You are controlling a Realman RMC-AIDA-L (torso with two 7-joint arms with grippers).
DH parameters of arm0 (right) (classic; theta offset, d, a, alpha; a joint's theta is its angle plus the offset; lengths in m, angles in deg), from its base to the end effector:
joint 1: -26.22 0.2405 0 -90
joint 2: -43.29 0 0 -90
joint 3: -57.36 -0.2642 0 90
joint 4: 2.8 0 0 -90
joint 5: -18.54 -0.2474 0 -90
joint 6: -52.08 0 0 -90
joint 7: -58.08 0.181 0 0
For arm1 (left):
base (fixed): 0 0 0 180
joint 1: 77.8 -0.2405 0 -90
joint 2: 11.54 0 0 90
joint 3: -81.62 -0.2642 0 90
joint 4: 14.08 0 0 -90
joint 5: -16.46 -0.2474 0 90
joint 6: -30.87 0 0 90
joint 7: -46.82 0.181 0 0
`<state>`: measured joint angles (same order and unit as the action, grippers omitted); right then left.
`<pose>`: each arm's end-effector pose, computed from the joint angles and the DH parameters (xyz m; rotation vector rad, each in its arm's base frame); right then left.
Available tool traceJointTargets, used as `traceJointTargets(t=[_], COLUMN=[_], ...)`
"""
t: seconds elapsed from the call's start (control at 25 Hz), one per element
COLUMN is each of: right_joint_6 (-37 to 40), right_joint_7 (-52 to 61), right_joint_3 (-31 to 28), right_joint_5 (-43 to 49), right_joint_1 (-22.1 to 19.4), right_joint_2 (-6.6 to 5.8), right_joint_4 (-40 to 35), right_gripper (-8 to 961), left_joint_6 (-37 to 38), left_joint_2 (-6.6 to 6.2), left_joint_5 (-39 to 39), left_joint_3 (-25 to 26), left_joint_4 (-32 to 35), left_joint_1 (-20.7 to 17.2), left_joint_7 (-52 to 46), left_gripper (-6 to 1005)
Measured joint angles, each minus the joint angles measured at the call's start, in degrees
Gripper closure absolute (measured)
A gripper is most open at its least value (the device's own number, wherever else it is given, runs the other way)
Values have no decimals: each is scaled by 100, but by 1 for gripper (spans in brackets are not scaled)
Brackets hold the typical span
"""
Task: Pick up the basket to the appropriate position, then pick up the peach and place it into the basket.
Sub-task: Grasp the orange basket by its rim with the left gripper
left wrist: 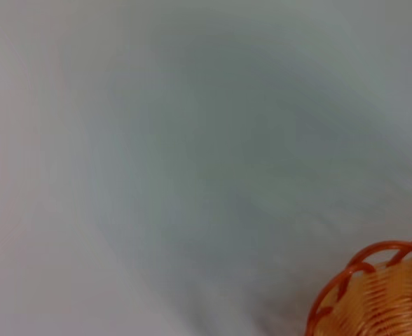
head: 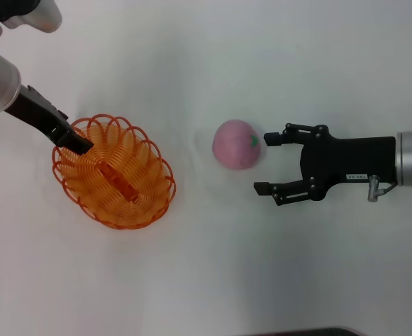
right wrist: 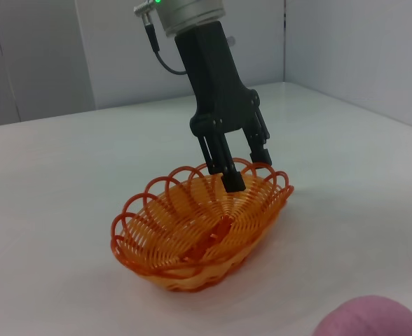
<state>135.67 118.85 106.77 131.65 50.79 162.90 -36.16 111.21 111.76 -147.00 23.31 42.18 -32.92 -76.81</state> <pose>0.3131 0.3351 -0.0790 -2.8162 0.3489 0.5112 -0.2426 0.4425 -0.0438 -2.6164 -0.7502 0.5841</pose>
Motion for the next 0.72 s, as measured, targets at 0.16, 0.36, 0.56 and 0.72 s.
traceJointTargets(t=[0.16, 0.36, 0.56, 0.72], right_joint_6=[-1, -36, -79, -89], right_joint_7=[5, 5, 7, 69], right_joint_3=[-14, -17, 10, 10], right_joint_5=[0, 0, 0, 0], right_joint_1=[21, 32, 33, 33], right_joint_2=[6, 9, 9, 7], right_joint_4=[-3, -3, -3, -3], right_gripper=[10, 11, 11, 12], left_joint_6=[-43, -45, -10, 0], left_joint_2=[14, 19, 30, 36], left_joint_5=[-10, -11, -11, -11], left_joint_3=[-4, -23, -106, -221], left_joint_4=[-4, -8, -10, -1], left_joint_1=[2, 3, 2, -12], left_joint_7=[8, 17, 22, -55], left_gripper=[273, 273, 276, 365])
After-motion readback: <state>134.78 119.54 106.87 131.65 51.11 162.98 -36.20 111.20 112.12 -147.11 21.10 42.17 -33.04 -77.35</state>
